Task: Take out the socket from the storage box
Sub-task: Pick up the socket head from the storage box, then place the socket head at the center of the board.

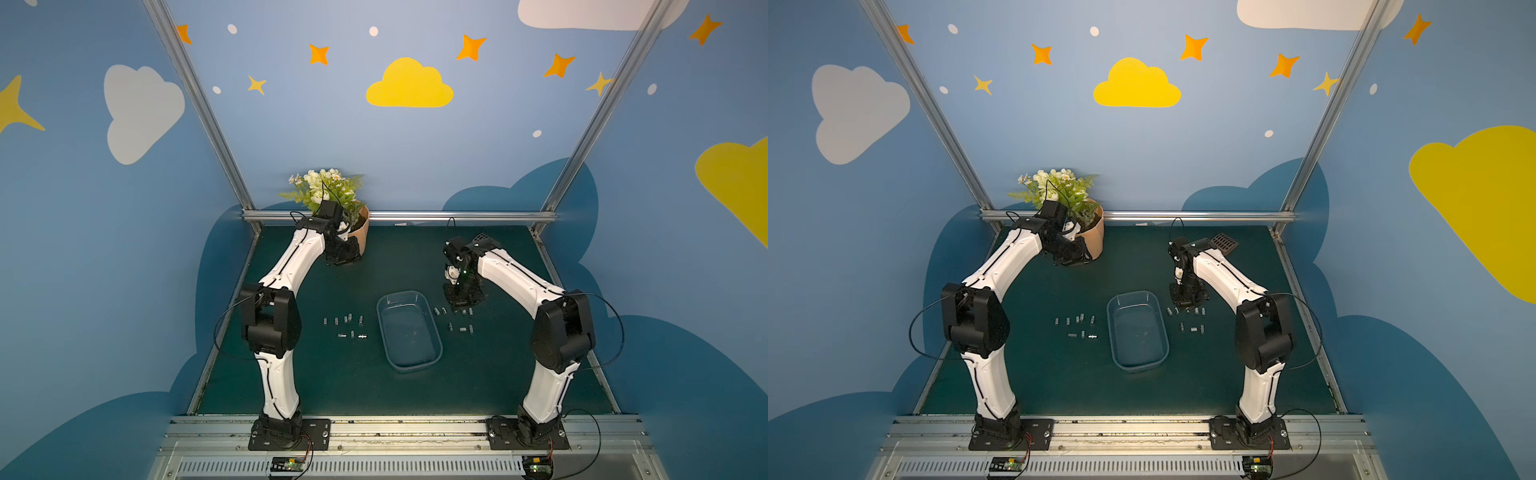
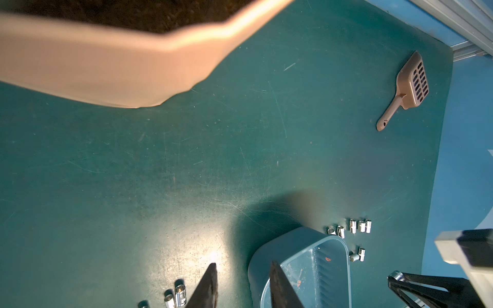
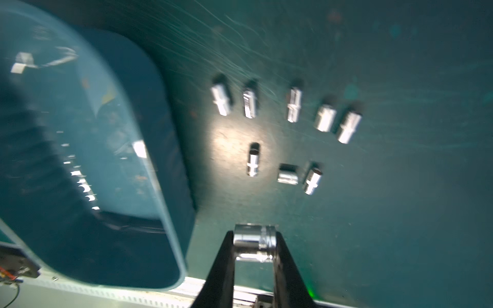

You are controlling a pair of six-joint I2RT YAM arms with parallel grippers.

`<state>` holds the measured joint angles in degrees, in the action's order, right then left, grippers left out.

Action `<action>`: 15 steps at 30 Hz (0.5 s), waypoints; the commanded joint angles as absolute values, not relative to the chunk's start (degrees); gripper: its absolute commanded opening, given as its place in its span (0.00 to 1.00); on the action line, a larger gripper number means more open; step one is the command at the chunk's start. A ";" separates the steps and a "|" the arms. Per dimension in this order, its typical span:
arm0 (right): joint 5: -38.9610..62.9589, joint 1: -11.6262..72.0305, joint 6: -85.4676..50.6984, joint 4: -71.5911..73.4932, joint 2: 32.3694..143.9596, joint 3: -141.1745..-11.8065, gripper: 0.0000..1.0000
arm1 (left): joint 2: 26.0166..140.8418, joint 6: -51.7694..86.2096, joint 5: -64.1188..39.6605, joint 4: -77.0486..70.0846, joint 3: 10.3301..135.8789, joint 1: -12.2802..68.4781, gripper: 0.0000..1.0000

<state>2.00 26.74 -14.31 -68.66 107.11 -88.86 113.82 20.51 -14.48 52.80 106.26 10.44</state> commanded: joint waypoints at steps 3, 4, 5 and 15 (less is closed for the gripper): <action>-0.17 24.44 -14.26 -69.18 108.12 -87.09 0.18 | 115.14 19.38 -14.23 55.20 108.09 9.97 0.35; -0.21 24.27 -14.16 -68.80 108.64 -86.92 0.18 | 115.14 19.37 -14.22 55.24 108.17 9.89 0.35; -0.18 24.18 -14.07 -68.48 109.08 -86.86 0.18 | 115.12 19.38 -14.18 55.28 108.36 9.93 0.35; 0.59 24.08 -15.90 -64.20 114.68 -86.62 0.18 | 114.78 19.16 -13.77 55.63 108.70 9.84 0.35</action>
